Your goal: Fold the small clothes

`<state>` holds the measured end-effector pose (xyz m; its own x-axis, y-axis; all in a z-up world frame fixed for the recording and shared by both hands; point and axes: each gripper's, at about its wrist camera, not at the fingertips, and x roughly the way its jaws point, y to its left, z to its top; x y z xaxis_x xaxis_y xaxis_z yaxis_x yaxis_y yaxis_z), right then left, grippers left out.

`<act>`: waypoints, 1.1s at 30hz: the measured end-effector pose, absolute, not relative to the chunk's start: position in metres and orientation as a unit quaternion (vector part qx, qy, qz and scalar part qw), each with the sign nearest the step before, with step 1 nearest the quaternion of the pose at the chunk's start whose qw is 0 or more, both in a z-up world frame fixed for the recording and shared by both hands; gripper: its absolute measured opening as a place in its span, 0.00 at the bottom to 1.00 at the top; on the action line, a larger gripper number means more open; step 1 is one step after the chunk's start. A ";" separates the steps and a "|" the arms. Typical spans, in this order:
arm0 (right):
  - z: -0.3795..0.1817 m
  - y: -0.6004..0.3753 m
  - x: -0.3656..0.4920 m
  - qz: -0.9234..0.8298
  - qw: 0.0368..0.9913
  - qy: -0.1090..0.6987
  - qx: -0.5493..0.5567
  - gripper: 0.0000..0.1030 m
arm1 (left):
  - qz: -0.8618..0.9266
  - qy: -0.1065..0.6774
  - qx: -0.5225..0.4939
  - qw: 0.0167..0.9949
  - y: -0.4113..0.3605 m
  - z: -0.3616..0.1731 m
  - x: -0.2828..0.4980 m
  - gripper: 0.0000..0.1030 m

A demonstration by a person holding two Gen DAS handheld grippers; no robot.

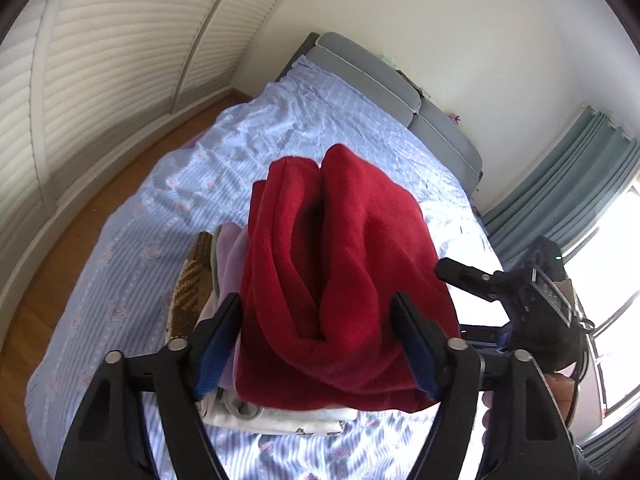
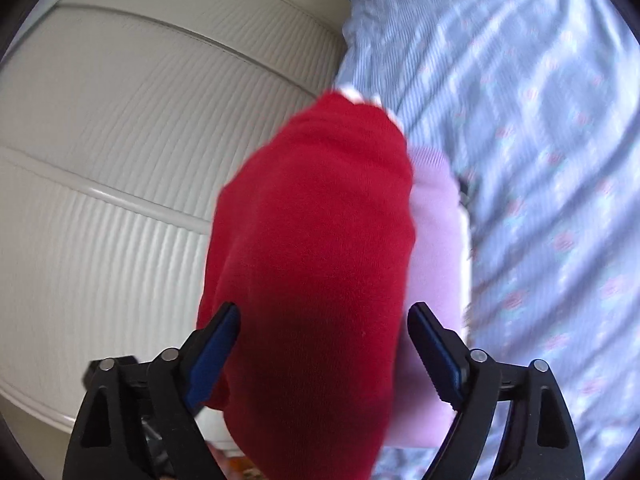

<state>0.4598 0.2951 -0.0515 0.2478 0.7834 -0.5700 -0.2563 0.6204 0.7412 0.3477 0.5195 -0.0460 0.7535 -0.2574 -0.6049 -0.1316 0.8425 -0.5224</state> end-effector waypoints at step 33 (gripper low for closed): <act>0.027 -0.019 0.206 0.295 0.875 0.351 0.155 0.87 | -0.044 0.286 -0.066 0.955 0.184 0.052 0.146 0.82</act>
<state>0.2058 -0.0186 0.0266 0.5800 0.6253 -0.5222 -0.4081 0.7778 0.4780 0.1457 0.1845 0.0517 0.8327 -0.1220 -0.5401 0.0461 0.9873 -0.1519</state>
